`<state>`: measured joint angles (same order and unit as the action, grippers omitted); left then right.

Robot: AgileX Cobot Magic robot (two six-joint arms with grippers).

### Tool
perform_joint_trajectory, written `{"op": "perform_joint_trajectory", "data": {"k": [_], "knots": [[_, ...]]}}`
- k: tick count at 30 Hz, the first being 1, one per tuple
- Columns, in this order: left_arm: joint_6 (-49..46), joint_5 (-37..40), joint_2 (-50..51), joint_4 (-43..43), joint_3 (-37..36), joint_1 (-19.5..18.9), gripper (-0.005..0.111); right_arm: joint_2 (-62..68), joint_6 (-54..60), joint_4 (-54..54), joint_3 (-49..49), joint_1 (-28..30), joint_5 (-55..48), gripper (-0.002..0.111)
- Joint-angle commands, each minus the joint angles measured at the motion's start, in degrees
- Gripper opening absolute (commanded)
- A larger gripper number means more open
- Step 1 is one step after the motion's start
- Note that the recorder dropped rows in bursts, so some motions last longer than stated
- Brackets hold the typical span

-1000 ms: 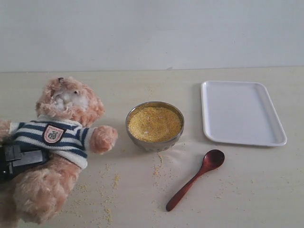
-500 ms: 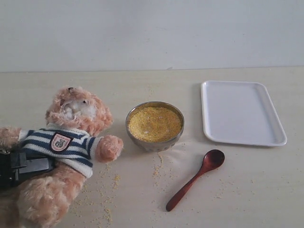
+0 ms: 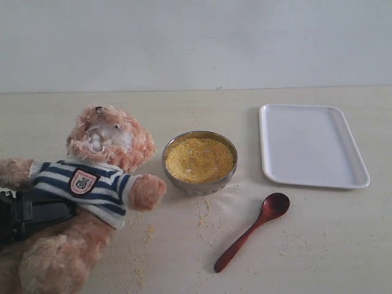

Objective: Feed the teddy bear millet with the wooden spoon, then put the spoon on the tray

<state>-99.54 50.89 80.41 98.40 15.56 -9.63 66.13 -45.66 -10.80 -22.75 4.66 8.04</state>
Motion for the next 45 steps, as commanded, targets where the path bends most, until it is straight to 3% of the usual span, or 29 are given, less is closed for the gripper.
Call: {"op": "perform_joint_trajectory", "data": {"k": [1, 6, 10, 14, 19, 26, 28, 34, 36, 40, 45], "knots": [[-0.5, 1.6, 0.1, 0.2, -0.1, -0.1, 0.005, 10.7, 3.2, 1.1, -3.1, 0.3, -13.9, 0.0], [-0.5, 1.6, 0.1, 0.2, -0.1, -0.1, 0.005, 8.7, 8.2, -0.8, -1.5, -2.9, -12.3, 0.0], [-0.5, 1.8, 0.1, 0.3, -0.1, -0.1, 0.005, 3.2, 15.9, -1.9, 0.4, -11.7, -3.6, 0.0], [-0.5, 3.5, 0.1, 0.7, -0.1, -0.1, 0.005, 2.0, 21.4, -1.5, 0.4, -20.5, -2.9, 0.0], [-0.5, 3.8, 0.1, 0.7, -0.1, -0.1, 0.005, 6.7, 26.3, 2.5, -0.6, -21.2, 1.2, 0.0], [-0.5, 4.1, 0.1, -0.1, -0.1, -0.1, 0.005, 9.7, 38.8, 4.3, -0.8, -21.2, 23.5, 0.0], [-0.5, 4.1, 0.1, -0.1, -0.1, -0.1, 0.005, 9.7, 52.2, 8.6, -0.8, -21.2, 30.1, 0.0], [-0.5, 4.1, 0.1, -0.1, -0.1, -0.1, 0.005, 9.7, 116.8, 31.0, -0.8, -21.2, 40.7, 0.0], [-0.5, 4.1, 0.1, 0.1, -0.1, -0.1, 0.005, 9.2, 124.6, 36.6, -1.9, -21.2, 36.8, 0.001], [-0.5, 4.1, 0.1, 0.1, -0.1, -0.1, 0.005, 7.8, 113.6, 37.2, -4.8, -24.1, 23.8, 0.003], [-0.5, 4.1, 0.1, 0.0, -0.1, -0.1, 0.005, 6.8, 113.2, 45.0, -11.5, -33.4, -1.7, 0.002]]}}
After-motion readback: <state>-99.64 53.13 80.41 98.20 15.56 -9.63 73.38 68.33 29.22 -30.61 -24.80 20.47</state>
